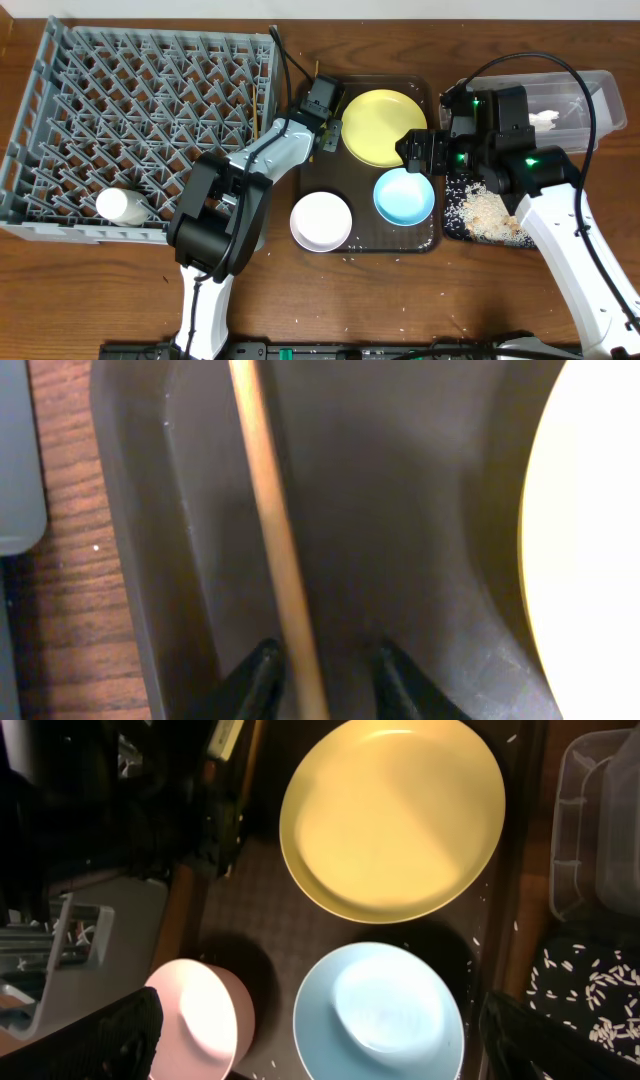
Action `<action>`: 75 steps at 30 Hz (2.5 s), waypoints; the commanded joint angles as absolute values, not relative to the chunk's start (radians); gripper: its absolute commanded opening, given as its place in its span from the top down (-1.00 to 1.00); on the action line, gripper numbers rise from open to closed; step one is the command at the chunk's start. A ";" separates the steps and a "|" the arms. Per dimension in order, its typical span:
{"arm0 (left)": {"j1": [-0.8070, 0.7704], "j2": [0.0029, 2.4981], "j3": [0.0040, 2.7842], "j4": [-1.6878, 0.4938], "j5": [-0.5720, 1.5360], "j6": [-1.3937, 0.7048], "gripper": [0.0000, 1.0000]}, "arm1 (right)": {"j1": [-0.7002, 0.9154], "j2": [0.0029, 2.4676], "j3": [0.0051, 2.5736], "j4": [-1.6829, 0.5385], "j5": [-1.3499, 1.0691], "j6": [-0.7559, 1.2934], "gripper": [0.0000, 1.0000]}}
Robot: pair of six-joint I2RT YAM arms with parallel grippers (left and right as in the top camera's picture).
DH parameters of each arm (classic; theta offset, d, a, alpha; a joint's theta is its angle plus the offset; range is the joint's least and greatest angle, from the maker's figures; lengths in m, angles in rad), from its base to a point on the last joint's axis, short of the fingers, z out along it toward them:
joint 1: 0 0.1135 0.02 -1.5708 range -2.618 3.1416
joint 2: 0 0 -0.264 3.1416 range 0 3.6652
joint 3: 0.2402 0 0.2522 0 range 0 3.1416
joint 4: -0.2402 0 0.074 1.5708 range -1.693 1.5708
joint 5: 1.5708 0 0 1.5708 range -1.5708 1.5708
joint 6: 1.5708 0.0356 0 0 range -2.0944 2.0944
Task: Sort waste into correct bins and load items into the dishwasher
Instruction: 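Lower the chopsticks into the dish rack and open the left gripper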
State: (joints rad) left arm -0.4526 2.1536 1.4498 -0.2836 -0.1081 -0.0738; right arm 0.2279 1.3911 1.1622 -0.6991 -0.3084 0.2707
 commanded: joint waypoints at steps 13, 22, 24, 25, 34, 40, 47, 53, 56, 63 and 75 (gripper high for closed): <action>-0.448 2.133 1.463 -0.339 -0.053 -0.083 0.84 | 0.237 1.386 1.170 -0.700 -0.319 0.276 -0.98; -0.448 1.894 1.464 -0.427 -0.097 -0.083 0.85 | 0.237 1.386 1.170 -0.700 -0.319 0.276 -0.98; -0.447 1.822 1.464 -0.474 -0.152 -0.083 0.85 | 0.237 1.386 1.170 -0.700 -0.319 0.276 -0.99; -0.445 1.781 1.464 -0.510 -0.182 -0.083 0.84 | 0.237 1.386 1.170 -0.700 -0.319 0.276 -0.99; -0.362 1.633 1.457 -0.854 -0.263 -0.090 0.85 | 0.237 1.386 1.170 -0.700 -0.319 0.276 -0.99; -0.252 1.684 1.379 -0.789 -0.171 -0.131 0.85 | 0.237 1.386 1.170 -0.700 -0.319 0.276 -0.98; -0.228 1.766 1.369 -0.739 0.015 -0.005 0.85 | 0.237 1.386 1.170 -0.700 -0.319 0.276 -0.98; -0.221 1.808 1.369 -0.735 -0.015 0.018 0.52 | 0.237 1.386 1.170 -0.700 -0.319 0.276 -0.98; -0.221 1.804 1.370 -0.735 -0.019 0.014 0.51 | 0.237 1.386 1.170 -0.700 -0.319 0.276 -0.98; -0.220 1.714 1.386 -0.771 -0.001 -0.048 0.51 | 0.237 1.386 1.170 -0.700 -0.319 0.276 -0.98; -0.422 1.559 1.389 -0.678 0.358 -0.065 0.18 | 0.237 1.386 1.170 -0.700 -0.319 0.276 -0.99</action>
State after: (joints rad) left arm -0.3332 1.5291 1.3827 -0.6865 0.2665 -0.0570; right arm 0.2279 1.3911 1.1622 -0.6987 -0.3149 0.2707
